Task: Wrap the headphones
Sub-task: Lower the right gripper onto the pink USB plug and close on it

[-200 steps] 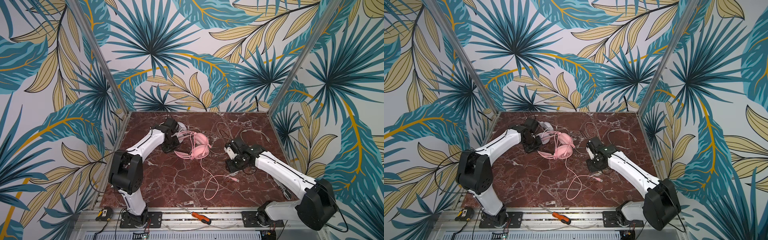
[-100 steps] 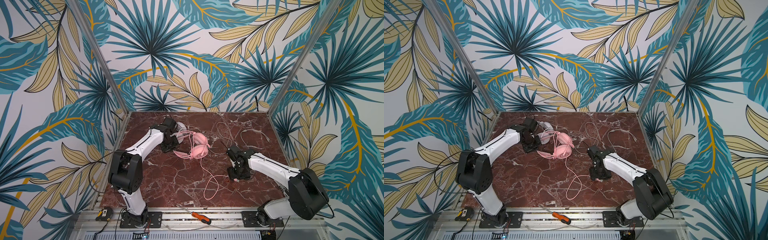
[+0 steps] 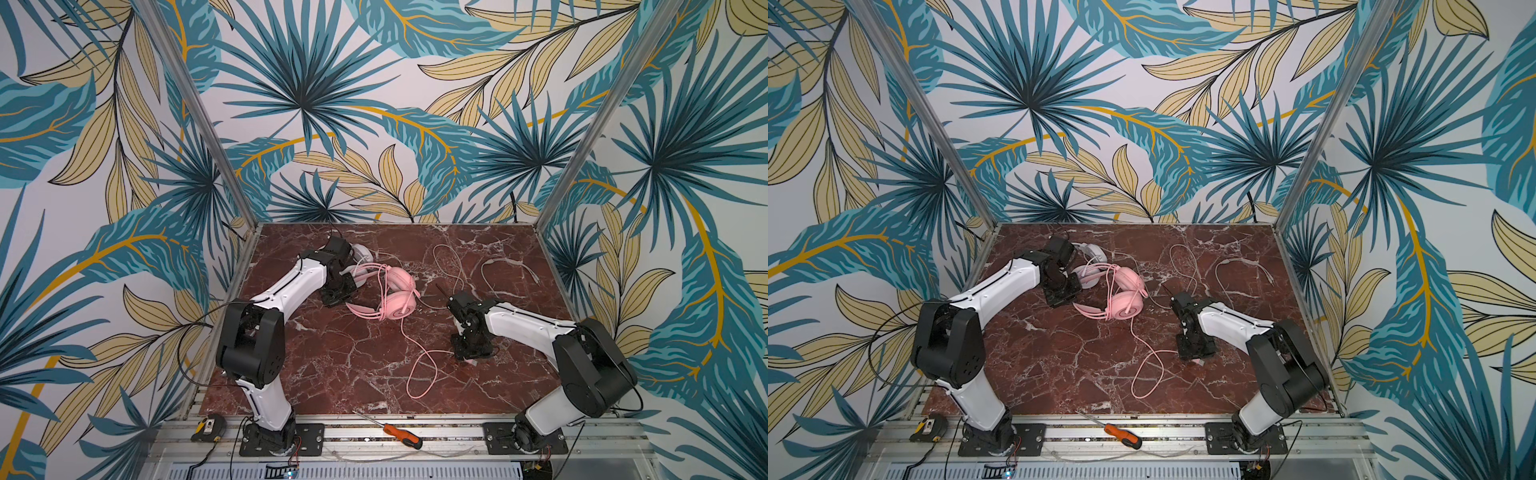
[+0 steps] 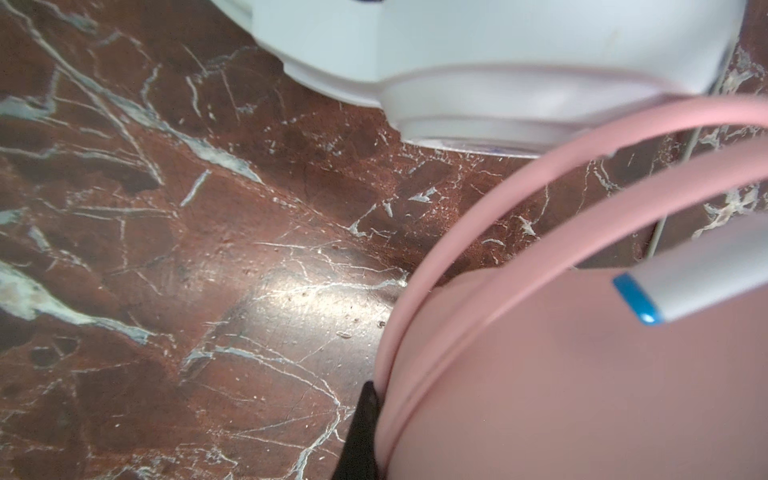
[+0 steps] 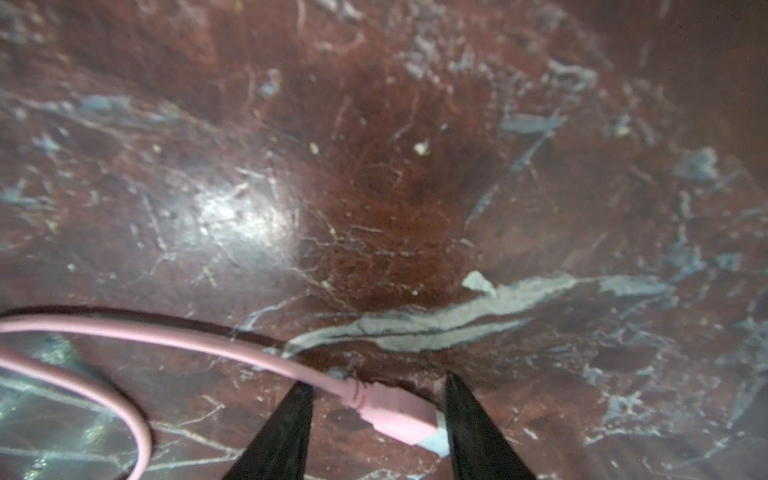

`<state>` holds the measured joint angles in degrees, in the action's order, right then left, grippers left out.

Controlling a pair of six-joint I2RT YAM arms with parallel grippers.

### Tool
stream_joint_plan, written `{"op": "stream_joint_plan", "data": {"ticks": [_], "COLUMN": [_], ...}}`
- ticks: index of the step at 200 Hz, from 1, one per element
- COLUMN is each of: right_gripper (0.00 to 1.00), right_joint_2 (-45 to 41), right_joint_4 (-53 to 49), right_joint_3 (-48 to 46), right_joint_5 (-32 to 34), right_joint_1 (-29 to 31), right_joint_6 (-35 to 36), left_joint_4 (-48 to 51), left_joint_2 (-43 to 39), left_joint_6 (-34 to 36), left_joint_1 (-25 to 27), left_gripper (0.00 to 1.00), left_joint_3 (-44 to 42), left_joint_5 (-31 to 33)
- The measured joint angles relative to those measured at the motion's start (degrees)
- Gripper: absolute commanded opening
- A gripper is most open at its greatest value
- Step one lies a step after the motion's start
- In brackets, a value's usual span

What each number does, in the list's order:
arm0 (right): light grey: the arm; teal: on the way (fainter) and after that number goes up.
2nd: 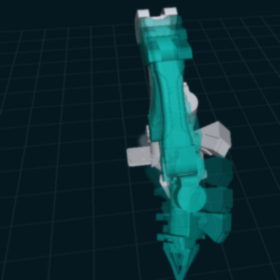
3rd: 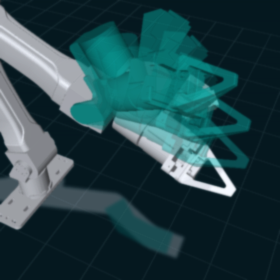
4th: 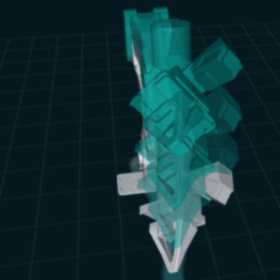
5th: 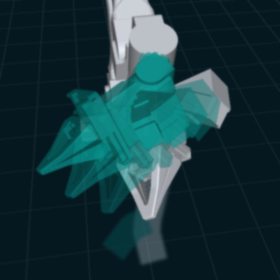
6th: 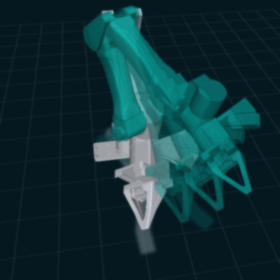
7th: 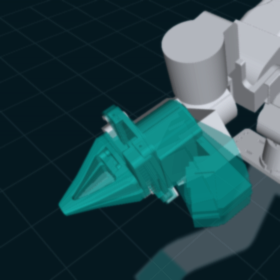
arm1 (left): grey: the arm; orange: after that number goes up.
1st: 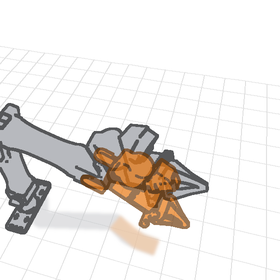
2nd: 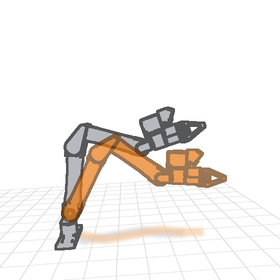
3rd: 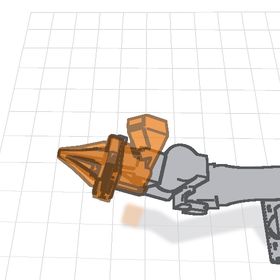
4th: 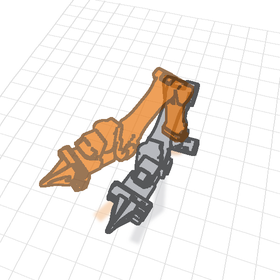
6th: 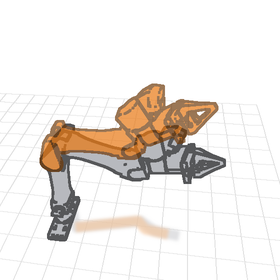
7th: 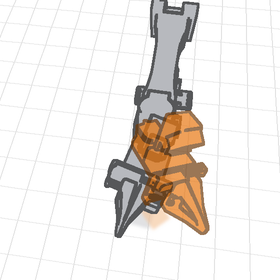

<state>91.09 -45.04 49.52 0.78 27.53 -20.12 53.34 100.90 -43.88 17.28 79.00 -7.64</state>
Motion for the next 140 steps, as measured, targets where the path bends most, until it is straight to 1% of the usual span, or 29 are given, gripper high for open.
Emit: {"op": "stream_joint_plan", "data": {"ticks": [9,20,55,63,76,87,106,140], "right_gripper": [0.34,0.31,0.31,0.33,0.45,0.49,0.51,0.49], "right_joint_2": [0.0,0.0,0.0,-0.2,-1.0,-2.0,-3.6,-4.1], "right_joint_4": [-0.1,-0.5,-1.9,-2.2,-2.4,-2.7,-3.1,-4.2], "right_joint_3": [0.0,0.0,0.0,0.0,-0.1,-0.3,-1.2,-2.6], "right_joint_5": [-0.2,-0.4,-1.3,-1.6,-2.2,-2.4,-2.3,-2.3], "right_joint_1": [0.0,0.1,1.1,1.2,1.4,1.4,1.5,2.4], "right_joint_6": [-0.2,-0.7,-2.0,-2.4,-3.2,-3.6,-4.8,-7.0], "left_joint_4": [0.0,0.0,0.0,0.0,0.0,-0.1,-0.2,-0.5], "left_joint_2": [0.0,0.0,0.0,0.0,0.0,0.1,0.1,0.2], "left_joint_6": [0.0,0.0,0.0,0.0,0.0,0.0,0.0,0.0], "left_joint_1": [-0.1,-0.1,-0.1,-0.1,-0.1,-0.1,-0.1,-0.1], "left_gripper": [0.00,0.00,0.00,0.00,0.00,0.00,0.00,0.00], "left_joint_3": [0.0,0.0,0.0,0.0,0.0,0.0,0.0,0.0], "left_joint_5": [-0.1,-0.1,-0.3,-0.3,-0.3,-0.3,-0.4,-0.5]}}
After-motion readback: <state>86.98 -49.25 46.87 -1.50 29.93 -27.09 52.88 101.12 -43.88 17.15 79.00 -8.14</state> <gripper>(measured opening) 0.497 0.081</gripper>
